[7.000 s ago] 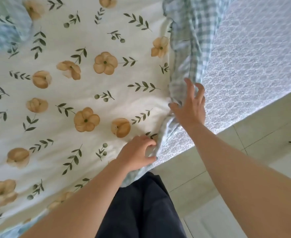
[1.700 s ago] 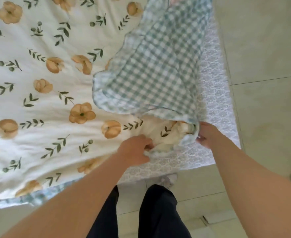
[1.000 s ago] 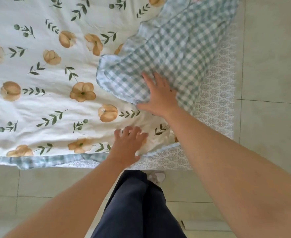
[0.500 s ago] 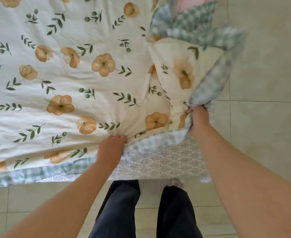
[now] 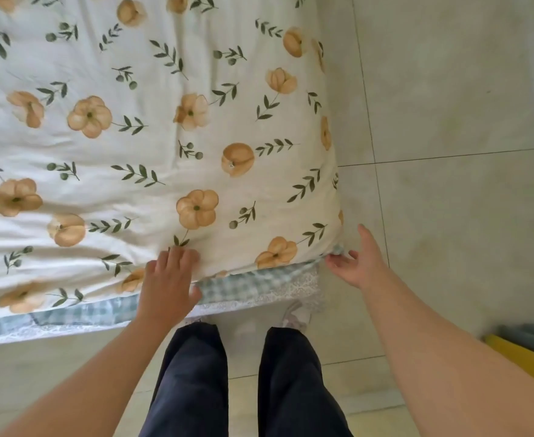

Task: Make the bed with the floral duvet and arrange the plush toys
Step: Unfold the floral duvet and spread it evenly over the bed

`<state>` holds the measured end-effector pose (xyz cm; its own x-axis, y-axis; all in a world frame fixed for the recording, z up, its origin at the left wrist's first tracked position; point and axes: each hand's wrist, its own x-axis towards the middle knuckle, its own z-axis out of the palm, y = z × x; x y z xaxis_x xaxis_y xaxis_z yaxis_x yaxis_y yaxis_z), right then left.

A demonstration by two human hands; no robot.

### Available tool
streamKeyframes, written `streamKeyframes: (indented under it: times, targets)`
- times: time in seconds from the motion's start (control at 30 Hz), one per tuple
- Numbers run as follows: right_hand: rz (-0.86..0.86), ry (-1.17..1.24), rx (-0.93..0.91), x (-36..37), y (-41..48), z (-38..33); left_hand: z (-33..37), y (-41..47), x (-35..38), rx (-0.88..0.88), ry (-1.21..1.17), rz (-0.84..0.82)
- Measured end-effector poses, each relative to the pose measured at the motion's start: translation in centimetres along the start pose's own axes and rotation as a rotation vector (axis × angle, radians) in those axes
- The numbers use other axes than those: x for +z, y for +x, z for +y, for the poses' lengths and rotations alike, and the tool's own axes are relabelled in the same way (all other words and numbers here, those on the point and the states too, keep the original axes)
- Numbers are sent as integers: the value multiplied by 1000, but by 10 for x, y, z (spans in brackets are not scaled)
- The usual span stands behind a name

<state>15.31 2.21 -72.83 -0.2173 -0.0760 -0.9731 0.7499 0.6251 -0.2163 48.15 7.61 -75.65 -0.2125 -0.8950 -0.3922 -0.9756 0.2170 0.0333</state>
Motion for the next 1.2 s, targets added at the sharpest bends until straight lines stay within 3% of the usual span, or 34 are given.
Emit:
streamKeyframes:
  times: [0.23, 0.43, 0.57, 0.67, 0.73, 0.87, 0.9, 0.97, 1.03, 1.13, 1.2]
  targets:
    - [-245, 39, 150, 3, 28, -7, 87, 42, -15, 309, -52, 147]
    - [-389, -4, 77, -24, 40, -2, 126, 77, -24, 155, 185, -24]
    - [-437, -172, 26, -53, 33, -2, 134, 95, -52, 114, 120, -115]
    - [-553, -146, 10, -80, 30, -9, 134, 70, -65, 164, -25, -15]
    - [-467, -140, 44, -91, 35, -3, 130, 46, -57, 240, -102, -35]
    - [-21, -311, 76, -78, 73, 12, 132, 28, -28, 305, -172, -431]
    - [101, -361, 16, -73, 80, 9, 137, 30, -28, 294, -210, -491]
    - [268, -558, -289, -60, 76, -3, 145, 37, -31, 258, -307, -480]
    - [203, -758, -599, -42, 59, -18, 147, 43, -34, 225, -360, -347]
    - [44, -1008, -1051, -1, 37, -39, 147, 58, -35, 165, -392, -11]
    - [-9, -1088, -1442, 31, 26, -47, 147, 74, -36, 71, -443, 111]
